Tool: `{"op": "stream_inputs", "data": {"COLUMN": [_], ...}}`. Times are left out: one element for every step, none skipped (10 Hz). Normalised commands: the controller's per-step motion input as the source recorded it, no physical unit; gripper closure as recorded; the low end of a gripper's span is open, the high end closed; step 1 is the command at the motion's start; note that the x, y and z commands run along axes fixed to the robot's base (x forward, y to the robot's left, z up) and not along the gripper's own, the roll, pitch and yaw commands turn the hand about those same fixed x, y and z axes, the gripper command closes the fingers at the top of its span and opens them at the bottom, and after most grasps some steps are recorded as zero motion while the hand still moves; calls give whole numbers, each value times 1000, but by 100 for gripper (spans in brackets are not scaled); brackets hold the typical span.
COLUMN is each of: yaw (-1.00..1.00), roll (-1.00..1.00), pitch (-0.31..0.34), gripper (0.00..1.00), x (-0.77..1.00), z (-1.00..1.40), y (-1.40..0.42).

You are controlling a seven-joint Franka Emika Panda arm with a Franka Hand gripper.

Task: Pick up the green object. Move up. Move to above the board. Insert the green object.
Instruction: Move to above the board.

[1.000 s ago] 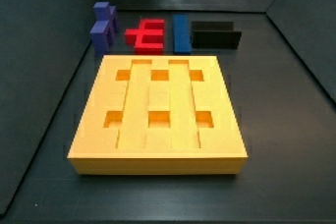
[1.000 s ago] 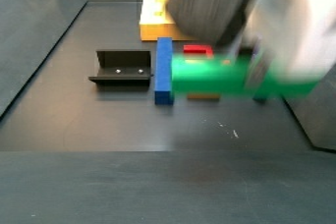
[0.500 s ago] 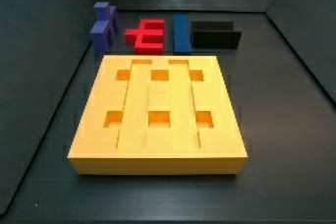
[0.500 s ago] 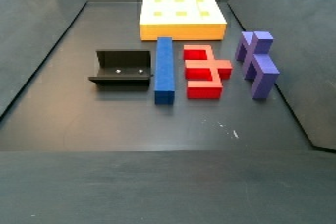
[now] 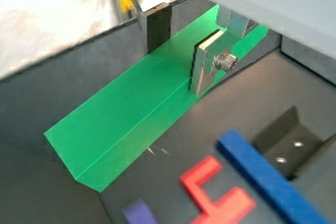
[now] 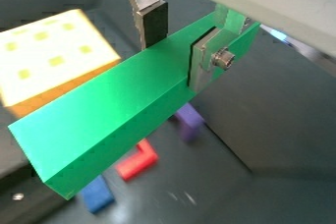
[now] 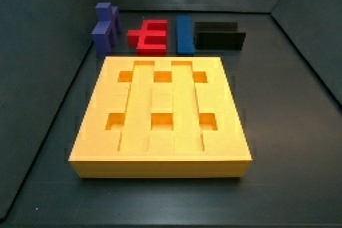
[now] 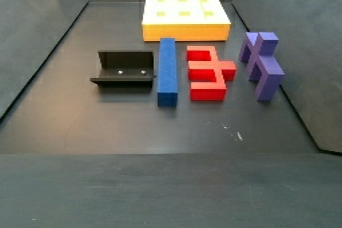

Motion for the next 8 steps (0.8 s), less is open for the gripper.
{"op": "stream_inputs", "data": {"yaw": [1000,1000,1000,1000,1000,1000,1000,1000], "roll": [-5,5,5,2,10,11,15,13], "pitch": [9,12,15,17,26,34,47,55], "gripper": [100,100,100,100,100,100,100,100], "x": [252,254,255,258,267,281,305,320], "z": [131,134,142,146,149,151,151,153], "y": [-1400,-1400,-1400,-1400,-1400,-1400,-1400,-1400]}}
